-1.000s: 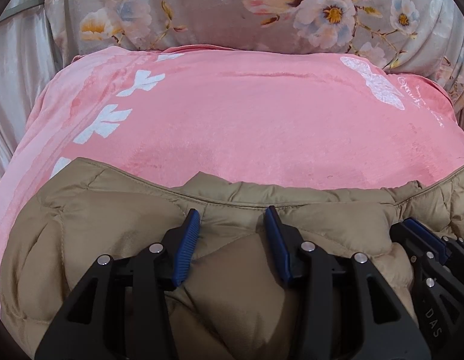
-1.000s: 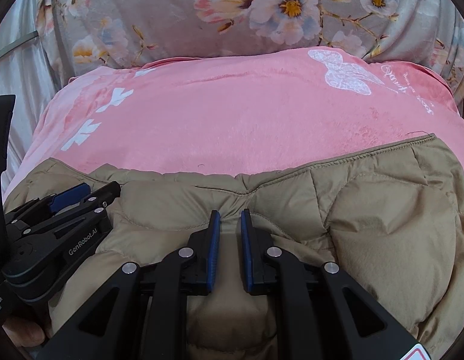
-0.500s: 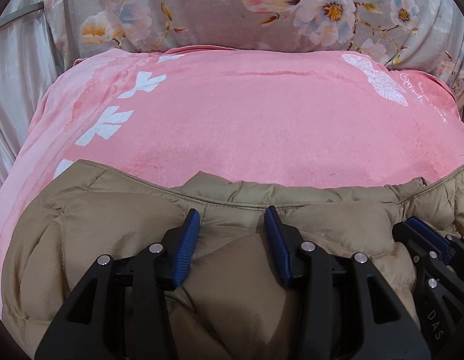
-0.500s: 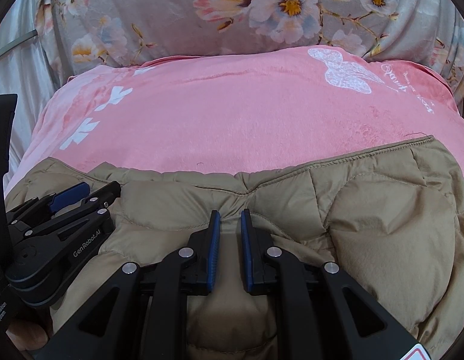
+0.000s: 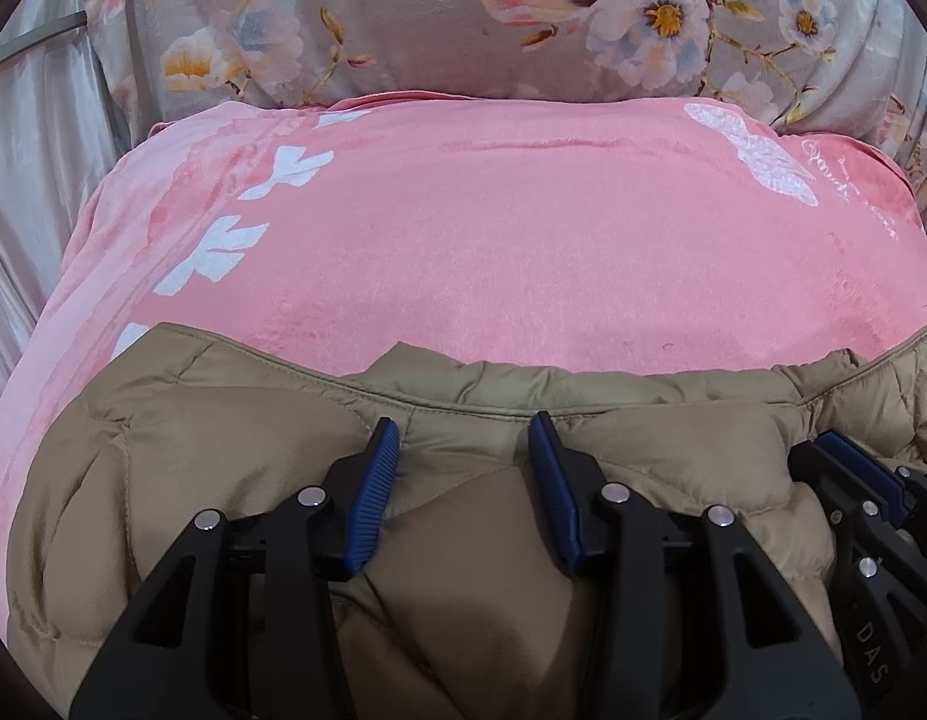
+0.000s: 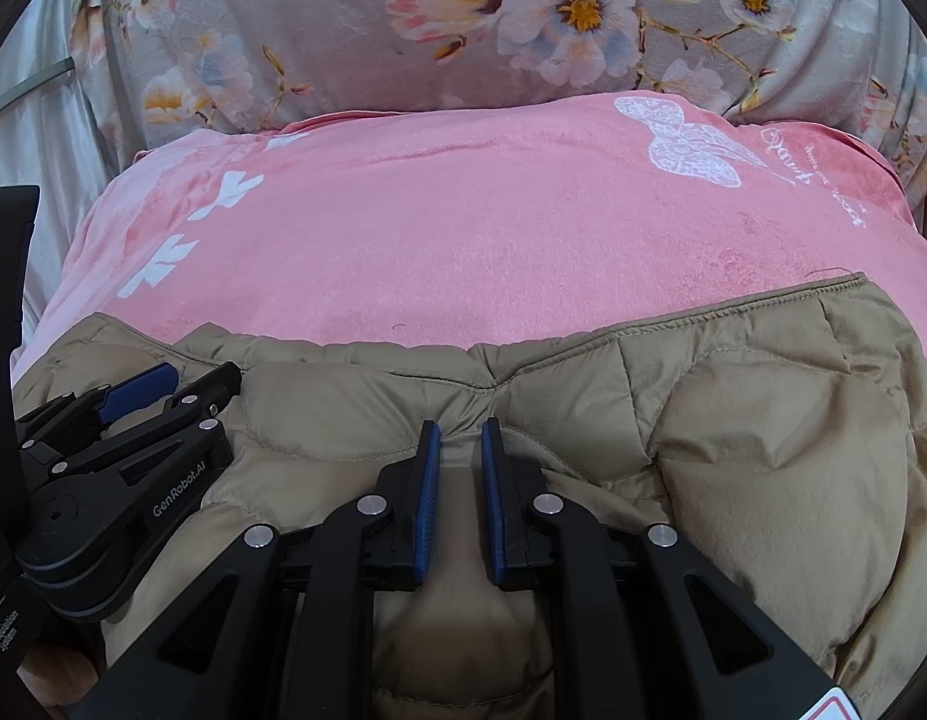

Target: Fold large clothes

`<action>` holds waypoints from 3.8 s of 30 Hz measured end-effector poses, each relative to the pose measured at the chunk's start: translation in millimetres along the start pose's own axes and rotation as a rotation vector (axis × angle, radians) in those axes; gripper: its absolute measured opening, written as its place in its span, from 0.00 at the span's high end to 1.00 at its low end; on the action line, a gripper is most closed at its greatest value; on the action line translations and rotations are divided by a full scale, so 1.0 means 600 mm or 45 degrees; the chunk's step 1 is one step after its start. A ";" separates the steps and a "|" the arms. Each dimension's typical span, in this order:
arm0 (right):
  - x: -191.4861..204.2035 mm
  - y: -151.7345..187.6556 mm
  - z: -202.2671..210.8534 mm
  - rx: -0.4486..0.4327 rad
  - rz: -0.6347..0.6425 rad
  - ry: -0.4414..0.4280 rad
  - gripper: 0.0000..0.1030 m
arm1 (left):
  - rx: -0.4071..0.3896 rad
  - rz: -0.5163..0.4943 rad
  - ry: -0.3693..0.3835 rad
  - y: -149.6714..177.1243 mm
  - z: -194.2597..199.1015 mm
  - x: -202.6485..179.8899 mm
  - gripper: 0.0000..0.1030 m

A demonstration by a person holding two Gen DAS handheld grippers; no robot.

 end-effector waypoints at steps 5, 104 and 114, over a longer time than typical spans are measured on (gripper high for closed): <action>-0.001 0.001 -0.001 0.001 0.002 0.000 0.89 | -0.003 -0.008 -0.009 -0.001 -0.002 0.000 0.58; -0.002 0.266 0.218 0.107 -0.227 -0.374 0.84 | -0.208 -0.001 0.802 0.084 0.484 -0.055 0.83; -0.164 0.309 0.319 0.068 -0.542 -0.462 0.94 | 0.055 -0.289 0.939 0.106 0.406 -0.274 0.83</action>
Point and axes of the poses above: each gripper's, at about its wrist camera, not at the fingertips, and z roughly against the way its jaws point, x to its left, y to its underside, the point moved 2 cm from there along -z, roughly the way its jaws point, and after that the axes turned 2 degrees about -y, right-handed, at the moved point
